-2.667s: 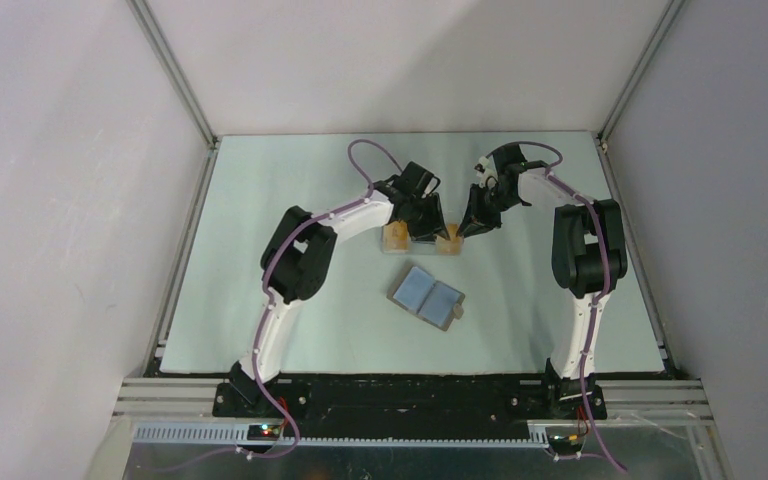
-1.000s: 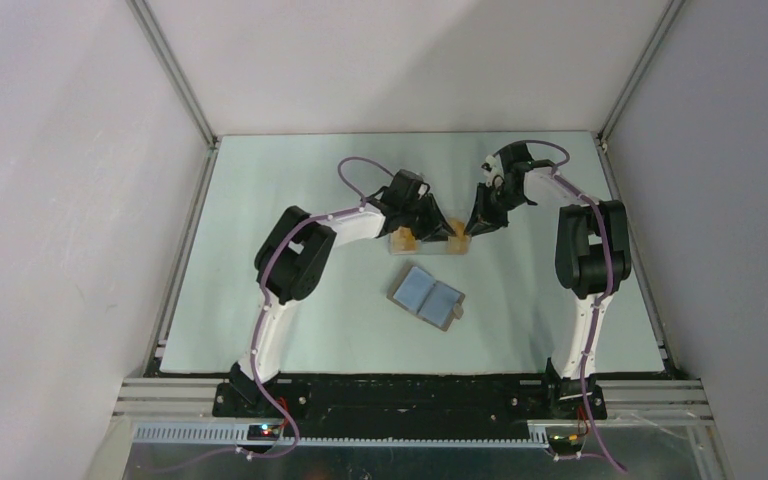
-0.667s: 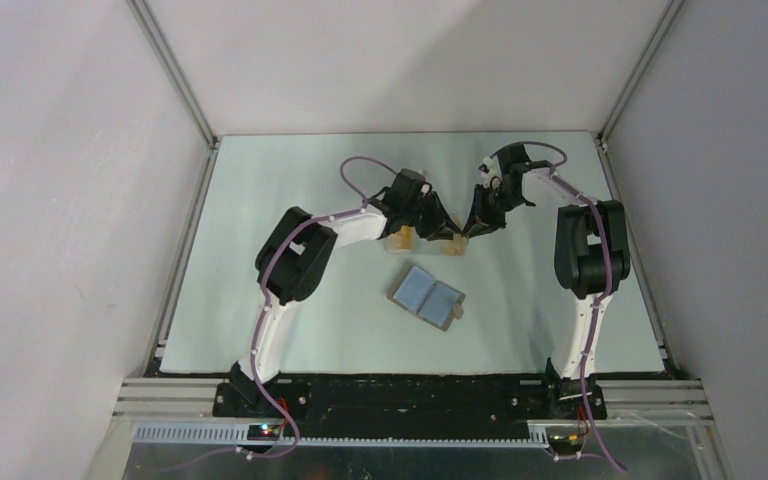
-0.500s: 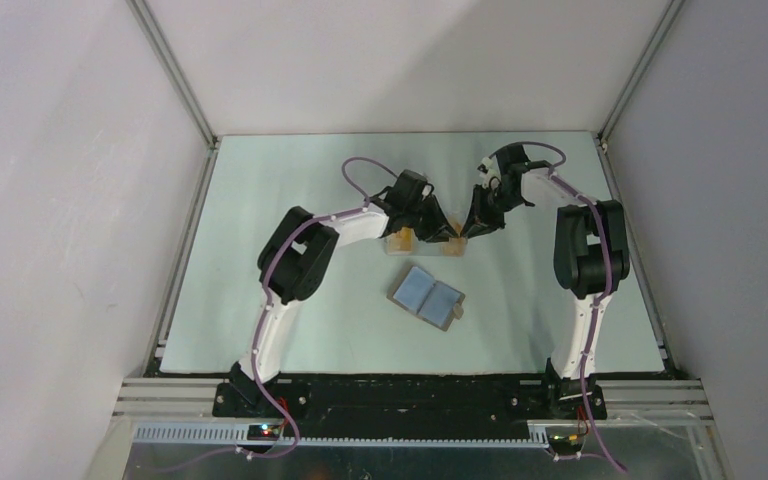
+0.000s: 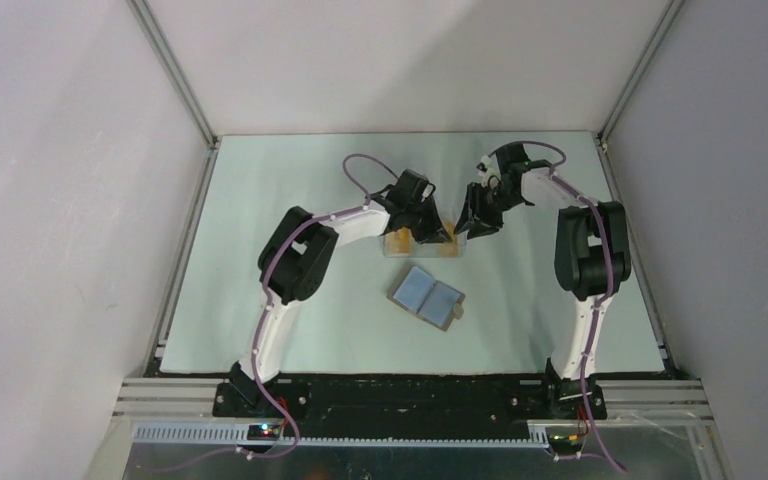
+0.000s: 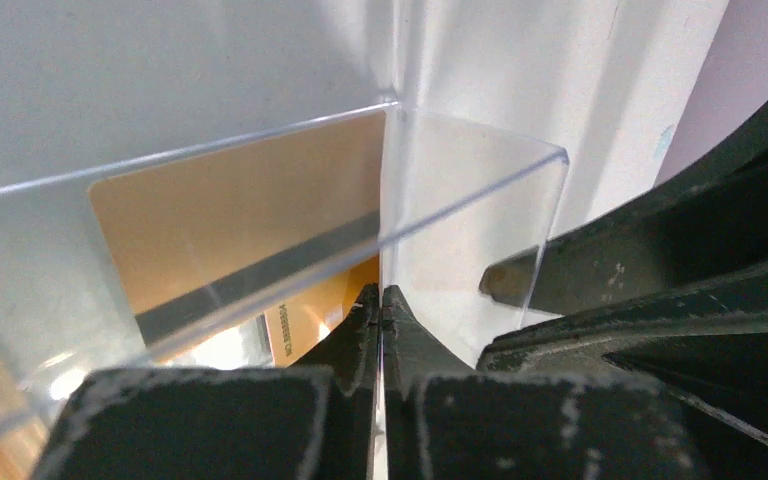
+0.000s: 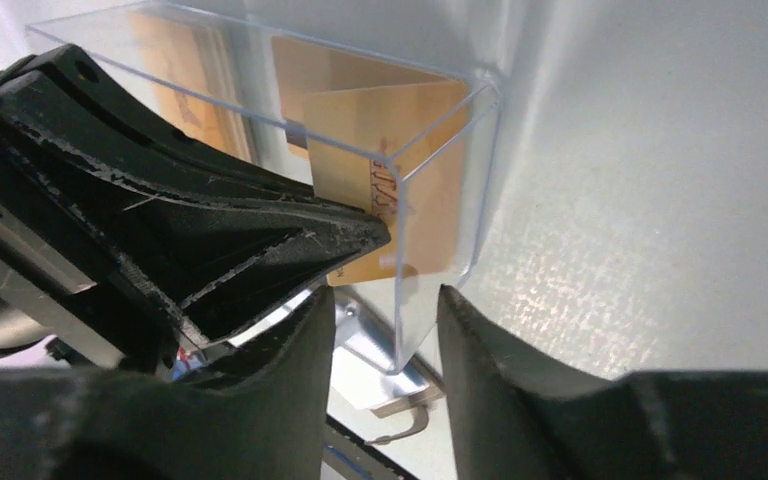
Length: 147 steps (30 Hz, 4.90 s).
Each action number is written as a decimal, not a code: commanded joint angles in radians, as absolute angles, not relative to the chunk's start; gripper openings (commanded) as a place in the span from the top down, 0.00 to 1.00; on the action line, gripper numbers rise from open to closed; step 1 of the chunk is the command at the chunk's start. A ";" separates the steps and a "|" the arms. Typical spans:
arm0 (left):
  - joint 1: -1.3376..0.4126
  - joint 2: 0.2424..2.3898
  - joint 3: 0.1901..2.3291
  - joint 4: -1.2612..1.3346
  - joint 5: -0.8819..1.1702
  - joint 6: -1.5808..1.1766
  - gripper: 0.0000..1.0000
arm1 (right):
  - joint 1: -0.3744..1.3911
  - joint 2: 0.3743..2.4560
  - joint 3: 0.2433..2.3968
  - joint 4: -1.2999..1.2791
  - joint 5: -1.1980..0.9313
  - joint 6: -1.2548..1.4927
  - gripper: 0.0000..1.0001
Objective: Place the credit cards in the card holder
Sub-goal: Pick up the credit card from the storage box, then insert the credit card into the card slot.
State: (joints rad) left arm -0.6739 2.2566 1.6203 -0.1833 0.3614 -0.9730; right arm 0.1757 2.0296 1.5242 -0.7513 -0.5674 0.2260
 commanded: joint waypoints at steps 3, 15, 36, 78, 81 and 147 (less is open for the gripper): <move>-0.669 2.018 1.604 -0.236 0.231 -0.860 1.00 | 0.180 1.876 1.532 -0.752 -0.568 0.246 0.40; -0.598 1.552 1.296 -0.120 0.307 -0.808 1.00 | 0.140 1.534 1.373 -0.618 -0.813 0.351 0.15; -0.559 1.072 0.701 0.681 0.576 -1.215 1.00 | 0.365 1.349 1.065 0.394 -1.155 1.150 0.43; -0.577 1.078 0.568 0.204 0.335 -1.005 0.28 | 0.356 1.257 1.098 -0.429 -0.879 0.634 1.00; -0.578 1.134 0.581 0.007 0.263 -0.912 0.29 | 0.358 1.236 1.010 -0.434 -0.853 0.607 1.00; -0.845 1.615 0.779 -0.136 0.208 -1.018 1.00 | 0.262 1.661 0.689 -0.105 -0.957 0.381 1.00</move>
State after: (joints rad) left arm -0.8406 1.6287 0.7795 -0.1410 0.2119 -1.0210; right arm 0.2535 1.6466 0.6643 -0.1509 -0.8738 0.4141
